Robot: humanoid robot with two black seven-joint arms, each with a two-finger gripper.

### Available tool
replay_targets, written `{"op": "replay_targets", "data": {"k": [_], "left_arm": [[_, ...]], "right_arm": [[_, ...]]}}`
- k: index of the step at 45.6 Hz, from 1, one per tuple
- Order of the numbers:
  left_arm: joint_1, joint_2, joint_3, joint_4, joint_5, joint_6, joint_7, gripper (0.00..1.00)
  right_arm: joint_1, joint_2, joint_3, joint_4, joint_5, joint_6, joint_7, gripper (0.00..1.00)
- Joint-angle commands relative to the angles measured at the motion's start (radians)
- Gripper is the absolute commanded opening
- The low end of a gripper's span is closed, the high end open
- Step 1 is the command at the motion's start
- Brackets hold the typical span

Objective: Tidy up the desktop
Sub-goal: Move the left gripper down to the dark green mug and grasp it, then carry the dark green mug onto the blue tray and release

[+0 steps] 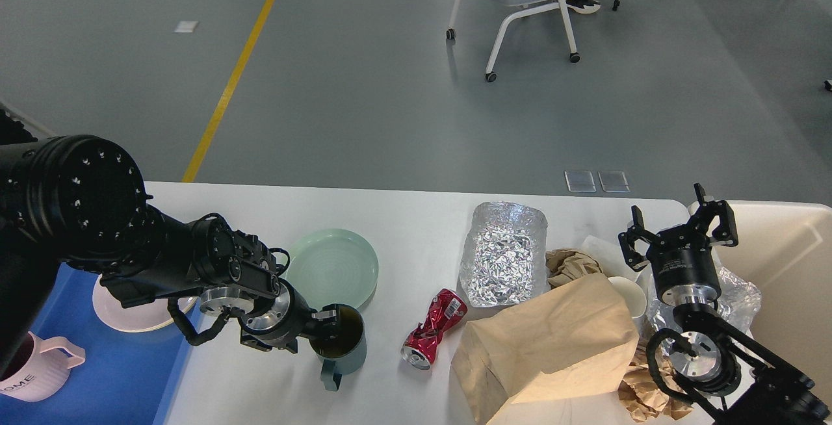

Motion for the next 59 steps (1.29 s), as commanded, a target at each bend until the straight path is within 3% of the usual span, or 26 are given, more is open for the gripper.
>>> {"op": "replay_targets", "data": {"k": [1,5,16,29,37,48,56,59], "left_arm": [[0.010,-0.003,-0.017,0.009,0.017,0.003,0.003,0.35],[0.014,-0.003,-0.017,0.018,0.015,0.009,0.023,0.26],[0.016,-0.003,-0.017,0.019,0.017,0.003,0.133,0.00],[-0.006,0.009,-0.043,0.009,0.018,-0.026,0.146,0.00],[-0.093,0.023,-0.033,-0.022,0.017,-0.135,0.143,0.00],[-0.376,0.063,0.061,-0.163,0.018,-0.293,0.141,0.00],[-0.703,0.095,0.156,-0.356,0.018,-0.332,0.095,0.00],[-0.825,0.123,0.196,-0.393,0.018,-0.417,0.068,0.00]], "right_arm": [[0.000,-0.001,0.000,0.000,0.000,0.001,0.000,1.00],[0.000,-0.001,0.000,0.000,0.000,0.001,0.000,1.00],[0.000,-0.001,0.000,0.000,0.000,-0.001,0.000,1.00],[0.001,-0.001,0.000,0.000,0.000,0.001,0.000,1.00],[0.000,-0.001,0.000,0.000,0.000,-0.001,0.000,1.00],[0.000,0.001,0.000,0.000,0.000,0.001,0.000,1.00],[0.001,0.001,0.000,0.000,0.000,0.001,0.000,1.00],[0.000,0.001,0.000,0.000,0.000,-0.001,0.000,1.00]]}}
